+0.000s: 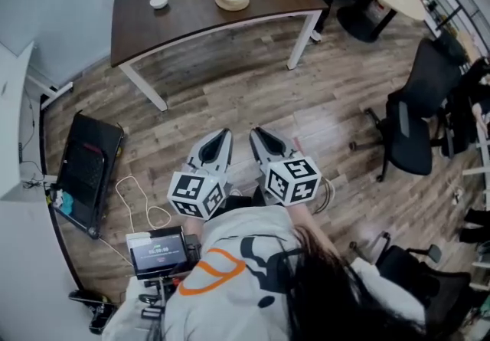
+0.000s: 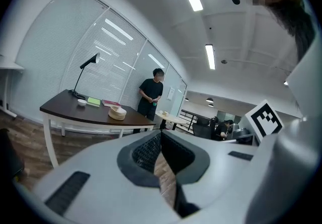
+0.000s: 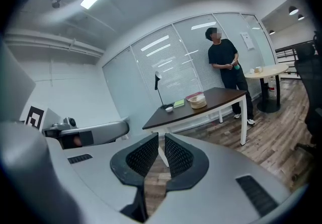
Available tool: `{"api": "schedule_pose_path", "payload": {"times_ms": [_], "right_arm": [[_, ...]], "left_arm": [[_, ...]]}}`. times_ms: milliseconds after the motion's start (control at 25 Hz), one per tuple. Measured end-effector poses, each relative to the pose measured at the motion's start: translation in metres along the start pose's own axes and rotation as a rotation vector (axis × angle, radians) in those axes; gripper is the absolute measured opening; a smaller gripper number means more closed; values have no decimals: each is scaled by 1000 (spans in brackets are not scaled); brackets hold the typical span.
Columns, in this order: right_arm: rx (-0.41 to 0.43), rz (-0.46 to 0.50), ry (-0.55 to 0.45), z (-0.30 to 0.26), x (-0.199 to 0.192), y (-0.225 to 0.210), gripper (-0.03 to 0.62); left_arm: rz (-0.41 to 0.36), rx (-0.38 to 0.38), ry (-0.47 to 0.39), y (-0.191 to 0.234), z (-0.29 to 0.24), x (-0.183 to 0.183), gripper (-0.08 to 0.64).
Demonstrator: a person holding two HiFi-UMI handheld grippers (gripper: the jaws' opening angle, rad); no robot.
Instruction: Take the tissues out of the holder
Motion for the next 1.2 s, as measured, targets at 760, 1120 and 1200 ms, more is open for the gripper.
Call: {"api": "schedule_pose_path", "payload": {"times_ms": [760,1120,1200], "right_arm": [[93,39,23,-77,58,-51,49],[143,62,16,-120,121,-126,49],[156,65,18,-128,131,-141,49]], "left_arm": [[50,39,-16,53,-83,34,0],[47,57,-13,59,-182,67,0],[43,64,-12,59,-202,73,0]]}}
Point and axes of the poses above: the fingertips, and each gripper's own axes: z backward along the fingers, y to its left, x out of its top, the point moved 8 cm from there along z, backward along the fingers, and after that the axes turned 6 degrees about y, right-handed, at the moved point
